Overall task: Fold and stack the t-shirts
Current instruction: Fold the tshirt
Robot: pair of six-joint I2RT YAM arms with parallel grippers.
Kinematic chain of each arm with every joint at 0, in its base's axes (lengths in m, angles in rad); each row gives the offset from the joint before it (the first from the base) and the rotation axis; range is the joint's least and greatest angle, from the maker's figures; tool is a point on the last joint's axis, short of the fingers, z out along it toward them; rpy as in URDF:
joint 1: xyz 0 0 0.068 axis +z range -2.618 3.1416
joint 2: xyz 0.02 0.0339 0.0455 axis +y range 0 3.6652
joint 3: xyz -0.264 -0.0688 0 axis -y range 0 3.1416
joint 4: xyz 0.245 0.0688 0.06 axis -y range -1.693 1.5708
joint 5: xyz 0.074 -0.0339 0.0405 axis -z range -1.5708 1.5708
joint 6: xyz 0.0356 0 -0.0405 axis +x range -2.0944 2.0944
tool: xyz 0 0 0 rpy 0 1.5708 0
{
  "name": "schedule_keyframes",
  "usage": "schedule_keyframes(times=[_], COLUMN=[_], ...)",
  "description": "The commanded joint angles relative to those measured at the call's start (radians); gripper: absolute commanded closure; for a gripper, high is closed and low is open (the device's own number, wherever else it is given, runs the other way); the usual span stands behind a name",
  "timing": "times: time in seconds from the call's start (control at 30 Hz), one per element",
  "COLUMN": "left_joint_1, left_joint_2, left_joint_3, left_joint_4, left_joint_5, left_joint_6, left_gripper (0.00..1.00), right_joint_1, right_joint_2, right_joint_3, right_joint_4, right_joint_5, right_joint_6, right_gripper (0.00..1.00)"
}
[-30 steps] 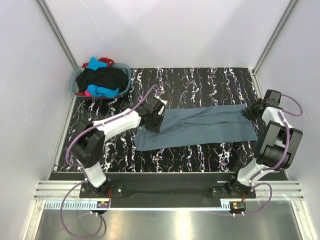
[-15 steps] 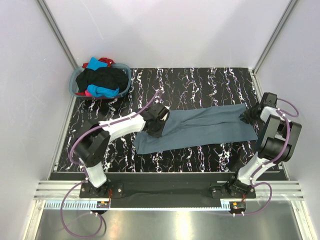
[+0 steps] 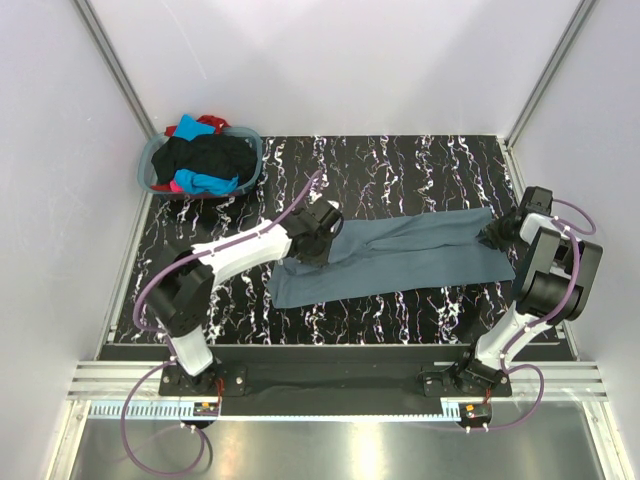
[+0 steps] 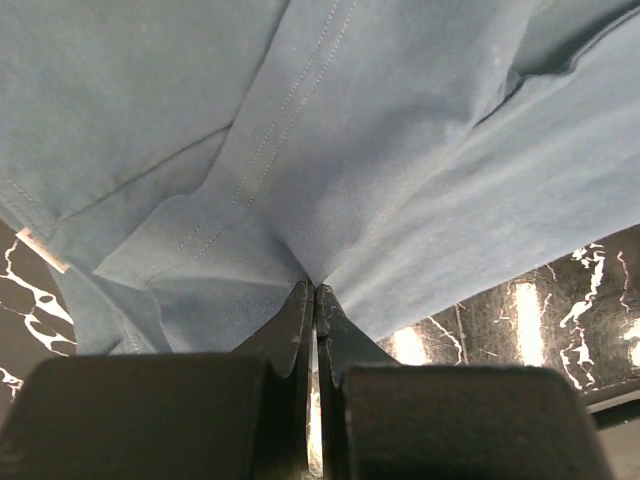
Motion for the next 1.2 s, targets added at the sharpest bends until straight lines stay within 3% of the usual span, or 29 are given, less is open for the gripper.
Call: schedule_keyframes(times=[0.0,0.03,0.1,0.17,0.2,0.37,0.63,0.8,0.93,1.17], left_joint_1=[-0.018,-0.024,-0.030,-0.034,-0.032,0.003,0.178,0.246,0.338,0.335], left_joint_2=[0.018,0.029,0.049,0.039,0.028,-0.066,-0.141,-0.222,-0.297,-0.328], left_joint_3=[0.004,-0.002,-0.005,0.001,0.008,0.035,-0.132,-0.280,-0.375,-0.479], left_joint_4=[-0.019,-0.018,-0.018,-0.018,-0.021,-0.059,0.039,0.128,0.235,0.392], left_joint_5=[-0.001,-0.001,0.003,0.019,0.023,0.013,0.137,0.178,0.293,0.402], left_joint_6=[-0.031,-0.035,-0.035,-0.025,-0.019,0.023,0.005,-0.037,-0.089,-0.158], left_gripper=[1.00,0.99,0.82,0.76,0.67,0.51,0.48,0.43,0.41,0.43], right_joint_1=[0.006,0.006,0.006,0.006,0.006,0.067,0.334,0.468,0.532,0.647], right_joint_2=[-0.042,-0.051,-0.068,-0.081,-0.094,-0.149,-0.073,-0.045,0.005,0.122], right_joint_3=[0.002,0.002,0.002,0.005,0.008,0.013,0.115,0.138,0.174,0.243], right_joint_4=[0.006,0.007,0.007,0.004,0.004,0.006,0.050,0.063,0.070,0.072], right_joint_5=[0.005,0.001,-0.008,-0.013,-0.027,-0.100,-0.375,-0.395,-0.426,-0.446], right_joint_6=[-0.008,-0.008,-0.013,-0.013,-0.015,-0.019,-0.110,-0.199,-0.223,-0.288], right_gripper=[0.75,0.75,0.75,0.74,0.74,0.73,0.69,0.56,0.54,0.54])
